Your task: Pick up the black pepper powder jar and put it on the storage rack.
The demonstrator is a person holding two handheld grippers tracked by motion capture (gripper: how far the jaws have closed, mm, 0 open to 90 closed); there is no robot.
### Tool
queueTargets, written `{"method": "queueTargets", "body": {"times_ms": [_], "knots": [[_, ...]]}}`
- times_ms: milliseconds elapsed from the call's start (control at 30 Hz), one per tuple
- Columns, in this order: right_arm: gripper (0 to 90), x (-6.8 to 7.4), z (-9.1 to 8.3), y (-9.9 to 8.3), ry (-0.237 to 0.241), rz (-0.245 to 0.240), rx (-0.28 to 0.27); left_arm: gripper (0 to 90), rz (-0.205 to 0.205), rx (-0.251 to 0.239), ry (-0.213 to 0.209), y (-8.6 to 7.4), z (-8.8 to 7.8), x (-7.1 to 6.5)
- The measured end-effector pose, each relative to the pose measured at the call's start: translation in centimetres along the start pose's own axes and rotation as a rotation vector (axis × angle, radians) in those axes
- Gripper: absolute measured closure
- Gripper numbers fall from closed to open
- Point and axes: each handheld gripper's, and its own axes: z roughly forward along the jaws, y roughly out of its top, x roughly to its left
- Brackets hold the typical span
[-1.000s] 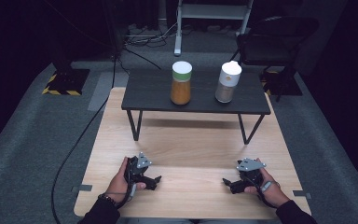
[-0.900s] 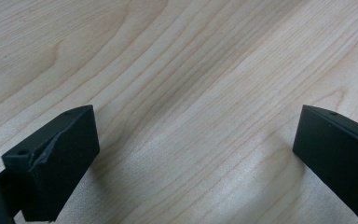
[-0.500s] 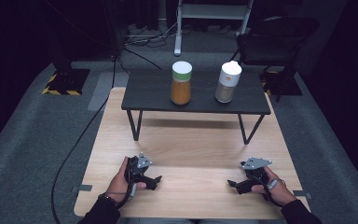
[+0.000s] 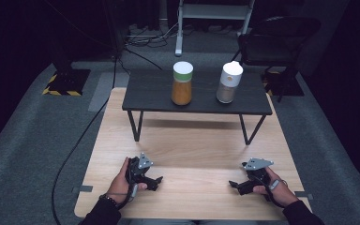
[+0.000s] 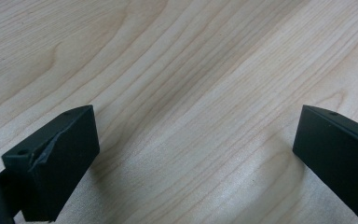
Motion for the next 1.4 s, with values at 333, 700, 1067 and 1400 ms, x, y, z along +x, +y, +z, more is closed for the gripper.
{"method": "queueTargets", "body": {"times_ms": [333, 700, 1067, 1400], "knots": [[0.0, -0.11, 0.02, 0.02, 0.005, -0.001, 0.0, 0.4, 0.001, 0.0, 0.0, 0.0, 0.0, 0.01], [0.0, -0.18, 0.04, 0.03, 0.006, -0.005, 0.0, 0.4, 0.001, 0.0, 0.0, 0.0, 0.0, 0.01], [0.0, -0.21, 0.04, 0.03, 0.008, -0.006, 0.0, 0.4, 0.0, -0.001, -0.001, -0.01, 0.01, 0.01], [0.0, -0.26, 0.05, 0.05, 0.01, -0.008, 0.0, 0.4, 0.0, 0.0, 0.0, 0.0, 0.0, 0.01]]}}
